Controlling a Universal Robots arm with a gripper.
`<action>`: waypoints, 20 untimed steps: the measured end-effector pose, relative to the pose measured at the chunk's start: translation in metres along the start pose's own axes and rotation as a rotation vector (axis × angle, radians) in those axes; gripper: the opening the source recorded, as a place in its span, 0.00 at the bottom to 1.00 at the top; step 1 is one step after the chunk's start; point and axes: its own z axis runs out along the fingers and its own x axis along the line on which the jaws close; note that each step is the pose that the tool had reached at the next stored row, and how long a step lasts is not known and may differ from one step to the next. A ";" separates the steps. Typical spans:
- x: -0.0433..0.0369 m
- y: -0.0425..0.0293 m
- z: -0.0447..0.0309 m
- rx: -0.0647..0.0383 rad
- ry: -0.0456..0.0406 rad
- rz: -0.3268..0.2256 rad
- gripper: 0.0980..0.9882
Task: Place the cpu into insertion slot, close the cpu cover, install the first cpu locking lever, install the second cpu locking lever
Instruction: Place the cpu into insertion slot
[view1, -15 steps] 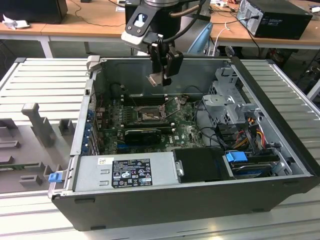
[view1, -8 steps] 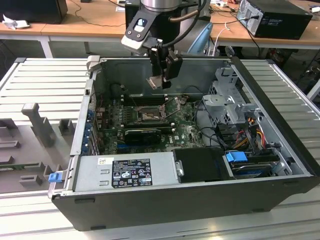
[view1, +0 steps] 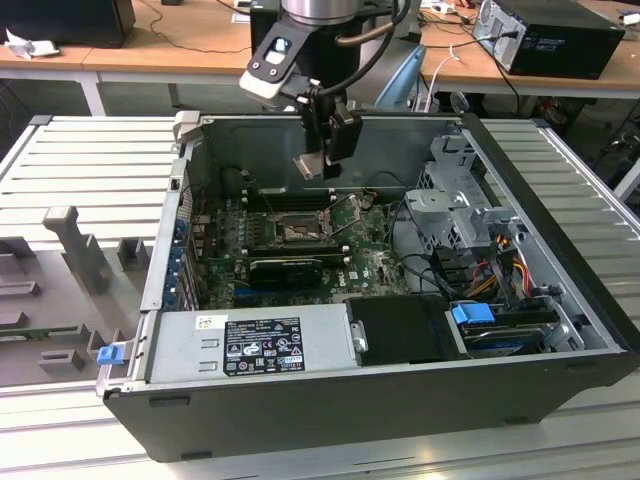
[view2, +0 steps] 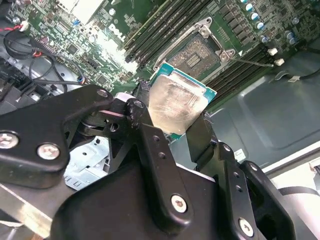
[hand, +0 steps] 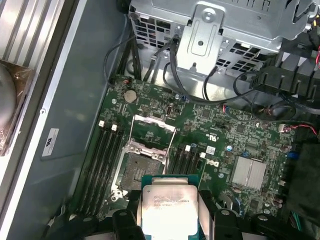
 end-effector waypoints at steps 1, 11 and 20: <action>0.0000 0.0000 0.0004 0.000 -0.0018 0.020 0.49; -0.0001 -0.0005 0.0059 -0.005 -0.0261 0.293 0.49; -0.0005 -0.0026 0.0288 -0.002 -0.0212 0.242 0.49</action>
